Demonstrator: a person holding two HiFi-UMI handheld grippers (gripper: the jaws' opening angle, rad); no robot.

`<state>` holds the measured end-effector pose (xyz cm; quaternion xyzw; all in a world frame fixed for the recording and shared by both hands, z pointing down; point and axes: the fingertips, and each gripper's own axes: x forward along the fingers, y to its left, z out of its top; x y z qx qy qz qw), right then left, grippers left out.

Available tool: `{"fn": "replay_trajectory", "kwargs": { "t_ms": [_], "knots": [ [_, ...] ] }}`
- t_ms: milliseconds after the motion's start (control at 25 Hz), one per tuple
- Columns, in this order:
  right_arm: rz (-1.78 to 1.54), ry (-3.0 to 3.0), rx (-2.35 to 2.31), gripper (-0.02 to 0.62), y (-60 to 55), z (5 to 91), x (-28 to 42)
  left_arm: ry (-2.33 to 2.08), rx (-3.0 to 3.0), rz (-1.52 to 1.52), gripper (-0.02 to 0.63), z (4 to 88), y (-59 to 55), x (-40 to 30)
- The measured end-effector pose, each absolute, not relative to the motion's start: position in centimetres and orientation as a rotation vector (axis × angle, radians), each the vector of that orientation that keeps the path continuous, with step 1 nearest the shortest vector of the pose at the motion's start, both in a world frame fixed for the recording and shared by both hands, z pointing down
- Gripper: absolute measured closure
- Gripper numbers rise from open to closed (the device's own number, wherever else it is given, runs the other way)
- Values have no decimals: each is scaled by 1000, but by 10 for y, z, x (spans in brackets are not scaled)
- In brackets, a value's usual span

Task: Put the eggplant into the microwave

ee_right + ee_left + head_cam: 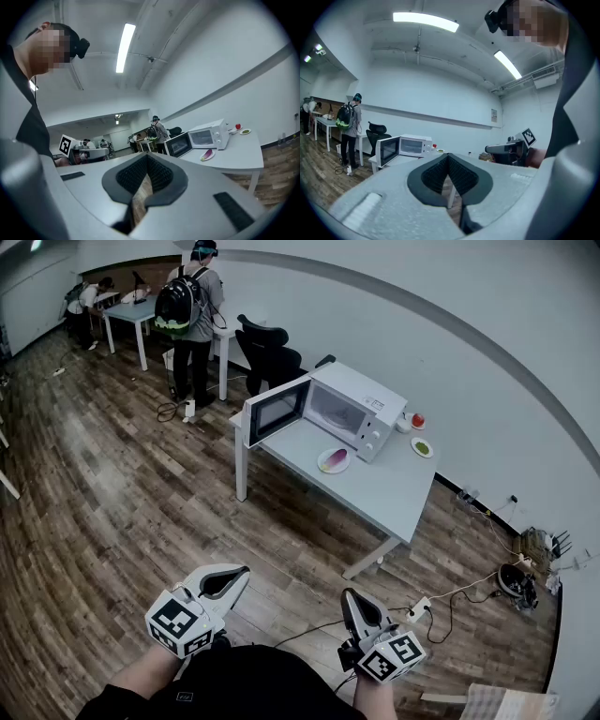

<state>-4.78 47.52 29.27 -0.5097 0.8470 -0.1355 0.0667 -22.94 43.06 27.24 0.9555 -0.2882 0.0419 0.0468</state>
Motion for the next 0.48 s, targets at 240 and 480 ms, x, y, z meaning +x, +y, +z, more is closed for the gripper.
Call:
{"fn": "replay_trajectory", "kwargs": {
  "t_ms": [240, 480],
  "knots": [
    [-419, 2552, -1534, 583, 476, 294, -46, -883, 2914, 133, 599, 271, 431, -226],
    [-416, 2555, -1549, 583, 480, 296, -36, -876, 2914, 131, 598, 270, 435, -214]
  ]
}}
